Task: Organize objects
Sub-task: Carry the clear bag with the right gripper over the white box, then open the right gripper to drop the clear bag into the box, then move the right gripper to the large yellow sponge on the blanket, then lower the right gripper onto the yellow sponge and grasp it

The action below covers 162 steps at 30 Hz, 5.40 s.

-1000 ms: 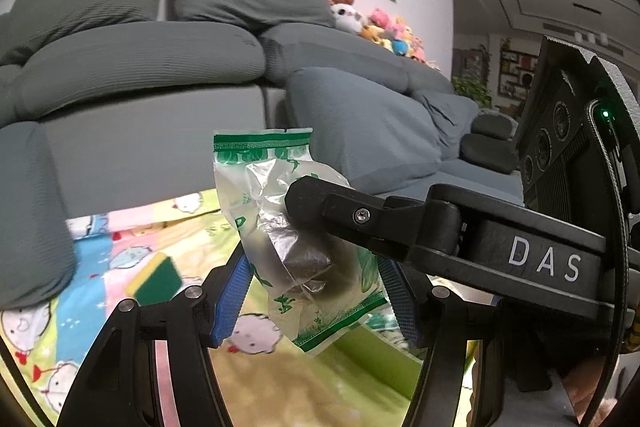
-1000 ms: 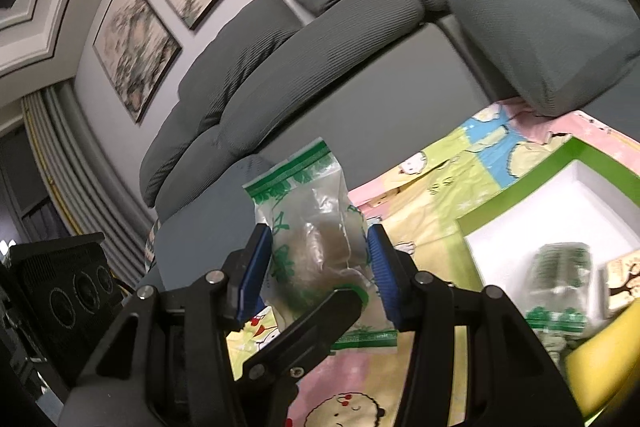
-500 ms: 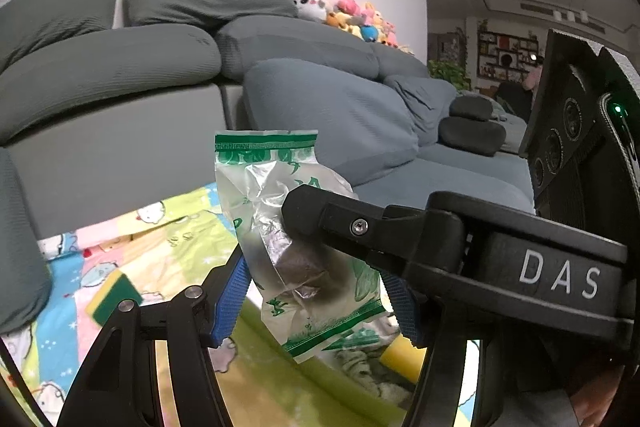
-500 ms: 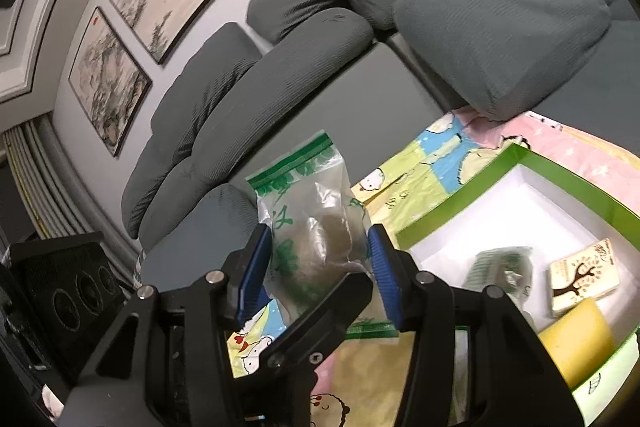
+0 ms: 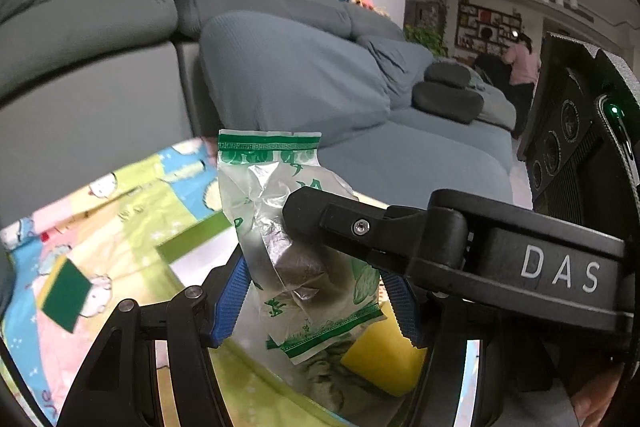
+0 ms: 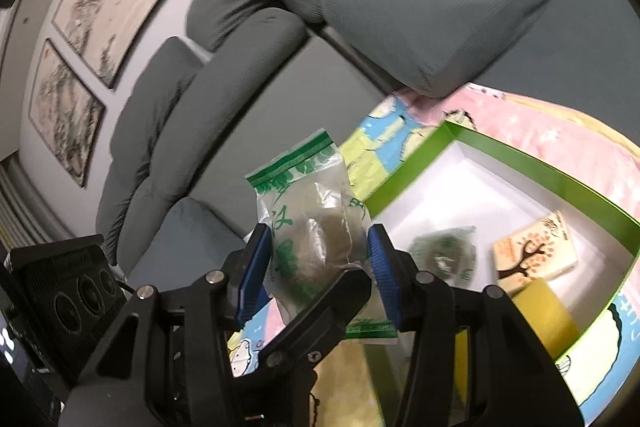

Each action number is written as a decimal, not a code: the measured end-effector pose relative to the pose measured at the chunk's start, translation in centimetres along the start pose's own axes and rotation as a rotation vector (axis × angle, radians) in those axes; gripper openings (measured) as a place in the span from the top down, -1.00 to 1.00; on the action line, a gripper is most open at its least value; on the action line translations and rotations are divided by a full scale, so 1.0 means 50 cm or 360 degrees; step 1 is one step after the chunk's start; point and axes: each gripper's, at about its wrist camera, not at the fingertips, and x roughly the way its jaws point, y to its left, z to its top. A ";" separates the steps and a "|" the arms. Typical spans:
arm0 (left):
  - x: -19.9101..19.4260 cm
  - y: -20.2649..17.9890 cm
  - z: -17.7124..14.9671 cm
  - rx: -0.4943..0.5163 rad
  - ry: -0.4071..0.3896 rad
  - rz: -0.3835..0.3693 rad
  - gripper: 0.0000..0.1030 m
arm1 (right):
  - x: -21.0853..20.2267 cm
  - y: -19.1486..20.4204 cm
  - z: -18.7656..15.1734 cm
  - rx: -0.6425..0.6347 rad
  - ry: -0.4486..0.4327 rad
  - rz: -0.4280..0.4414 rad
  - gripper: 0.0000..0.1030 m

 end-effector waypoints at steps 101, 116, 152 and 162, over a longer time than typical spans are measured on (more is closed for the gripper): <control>-0.436 0.627 -0.380 -0.1578 -0.0103 0.0769 -0.52 | 0.517 0.245 -0.250 -0.0215 0.0710 -0.0426 0.50; -0.378 0.613 -0.396 -0.1545 0.0088 0.0679 -0.52 | 0.400 0.240 -0.392 -0.0492 0.1131 -0.0439 -0.16; -0.162 0.478 -0.374 -0.1203 0.0538 0.0229 -0.18 | 0.422 0.196 -0.383 -0.0335 0.1237 -0.0201 0.03; -0.188 0.454 -0.347 -0.1100 0.0436 0.0279 -0.09 | 0.400 0.226 -0.374 -0.0410 0.1099 -0.0151 0.09</control>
